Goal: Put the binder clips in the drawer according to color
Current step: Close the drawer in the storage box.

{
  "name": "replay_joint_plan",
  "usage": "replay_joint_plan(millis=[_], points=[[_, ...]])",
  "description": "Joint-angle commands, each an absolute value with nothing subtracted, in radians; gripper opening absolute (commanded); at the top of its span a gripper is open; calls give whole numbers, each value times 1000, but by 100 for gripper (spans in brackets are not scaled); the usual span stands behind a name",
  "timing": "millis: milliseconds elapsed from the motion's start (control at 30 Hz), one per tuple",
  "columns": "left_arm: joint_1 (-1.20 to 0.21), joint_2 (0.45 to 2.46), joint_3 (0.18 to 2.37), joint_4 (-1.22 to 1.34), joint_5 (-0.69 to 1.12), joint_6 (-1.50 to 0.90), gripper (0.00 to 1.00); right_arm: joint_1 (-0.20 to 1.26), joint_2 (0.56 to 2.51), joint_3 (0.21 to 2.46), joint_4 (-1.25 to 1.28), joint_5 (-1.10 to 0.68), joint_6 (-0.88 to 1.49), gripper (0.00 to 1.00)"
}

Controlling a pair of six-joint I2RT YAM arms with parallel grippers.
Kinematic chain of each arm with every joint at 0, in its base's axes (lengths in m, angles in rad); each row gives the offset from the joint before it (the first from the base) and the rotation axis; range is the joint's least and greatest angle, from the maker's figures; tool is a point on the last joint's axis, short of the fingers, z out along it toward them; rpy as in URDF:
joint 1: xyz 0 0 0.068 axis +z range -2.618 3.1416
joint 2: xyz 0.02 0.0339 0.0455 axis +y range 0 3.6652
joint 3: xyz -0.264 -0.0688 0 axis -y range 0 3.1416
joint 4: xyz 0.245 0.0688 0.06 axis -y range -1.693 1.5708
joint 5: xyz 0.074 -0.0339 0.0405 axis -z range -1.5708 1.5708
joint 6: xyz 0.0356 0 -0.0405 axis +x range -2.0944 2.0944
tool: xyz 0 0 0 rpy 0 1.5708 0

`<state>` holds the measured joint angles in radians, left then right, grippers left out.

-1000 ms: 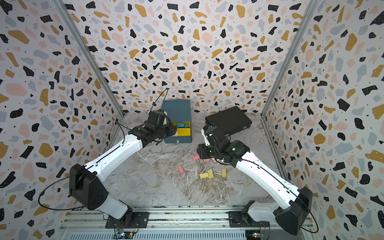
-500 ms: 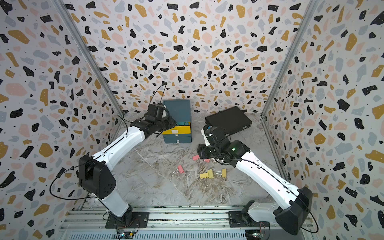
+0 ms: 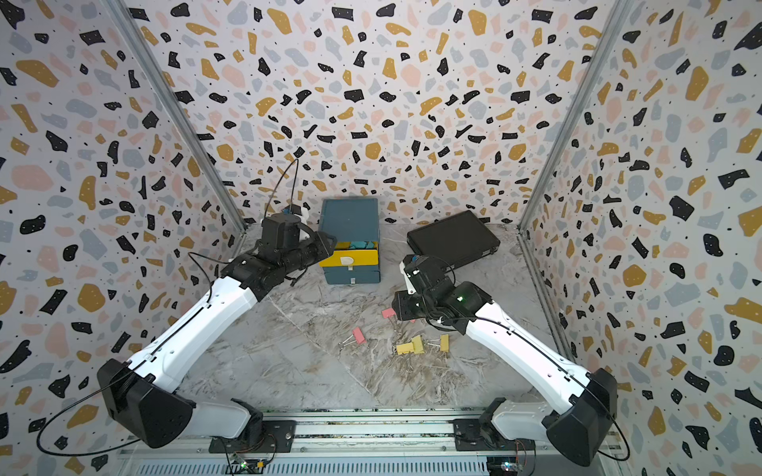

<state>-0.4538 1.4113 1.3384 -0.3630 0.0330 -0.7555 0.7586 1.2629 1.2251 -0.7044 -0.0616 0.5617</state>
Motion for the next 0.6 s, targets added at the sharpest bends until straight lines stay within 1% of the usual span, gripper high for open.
replay_joint_plan(millis=[0, 133, 333, 567], points=[[-456, 1477, 1266, -284, 98, -853, 28, 756, 1227, 1231, -702, -64, 572, 43], [-455, 1547, 1289, -242, 132, -898, 27, 756, 1228, 1236, -708, -60, 567, 43], [-431, 1630, 1328, -234, 122, -922, 26, 756, 1227, 1238, -718, -54, 559, 42], [-414, 1674, 1391, -242, 85, -896, 27, 751, 1227, 1229, -718, -55, 554, 42]])
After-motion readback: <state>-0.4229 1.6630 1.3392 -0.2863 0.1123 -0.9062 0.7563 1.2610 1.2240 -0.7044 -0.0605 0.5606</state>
